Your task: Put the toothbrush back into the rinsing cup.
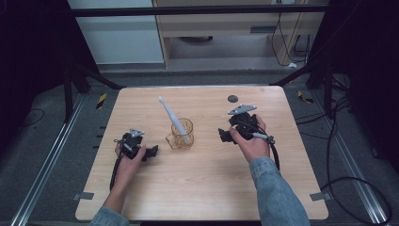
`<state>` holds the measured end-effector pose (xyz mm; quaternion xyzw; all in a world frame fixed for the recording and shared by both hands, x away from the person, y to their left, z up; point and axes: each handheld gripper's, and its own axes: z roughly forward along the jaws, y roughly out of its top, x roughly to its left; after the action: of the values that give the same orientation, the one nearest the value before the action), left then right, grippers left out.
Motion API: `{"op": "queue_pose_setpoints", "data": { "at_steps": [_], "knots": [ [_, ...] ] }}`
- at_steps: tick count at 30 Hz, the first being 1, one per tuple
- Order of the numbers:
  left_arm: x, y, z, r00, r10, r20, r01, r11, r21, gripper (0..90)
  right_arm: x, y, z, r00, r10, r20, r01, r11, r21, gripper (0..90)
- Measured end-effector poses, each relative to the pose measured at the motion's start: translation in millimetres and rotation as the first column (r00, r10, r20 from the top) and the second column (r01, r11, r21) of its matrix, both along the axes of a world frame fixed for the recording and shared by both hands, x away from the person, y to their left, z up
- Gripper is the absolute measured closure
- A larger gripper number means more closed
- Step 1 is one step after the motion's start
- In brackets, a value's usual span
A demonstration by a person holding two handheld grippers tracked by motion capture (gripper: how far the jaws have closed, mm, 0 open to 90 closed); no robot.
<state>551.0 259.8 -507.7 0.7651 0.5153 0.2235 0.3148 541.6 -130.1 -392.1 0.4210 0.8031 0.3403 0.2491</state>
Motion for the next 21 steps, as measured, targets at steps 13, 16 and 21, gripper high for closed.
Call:
{"op": "queue_pose_setpoints", "data": {
  "at_steps": [13, 16, 21],
  "knots": [
    [-0.4, 0.1, 0.0, 1.0000, 0.000, 0.000, 0.000, 1.0000, 0.001, 0.0, -4.9, -21.4, -20.1, 0.9984, -0.046, -0.033, 0.046, 0.9990, 0.000, 9.7],
    [-0.4, 0.1, 0.0, 1.0000, 0.000, 0.000, 0.000, 1.0000, 0.001, 0.0, -5.7, -25.4, -23.8, 0.9980, -0.052, -0.036, 0.052, 0.9986, -0.007, 9.8],
    [-0.4, 0.0, 0.0, 1.0000, 0.000, 0.001, 0.000, 1.0000, 0.001, 0.0, -9.2, -38.3, -35.1, 0.9956, -0.074, -0.058, 0.073, 0.9973, -0.011, 10.4]
  ]
}}
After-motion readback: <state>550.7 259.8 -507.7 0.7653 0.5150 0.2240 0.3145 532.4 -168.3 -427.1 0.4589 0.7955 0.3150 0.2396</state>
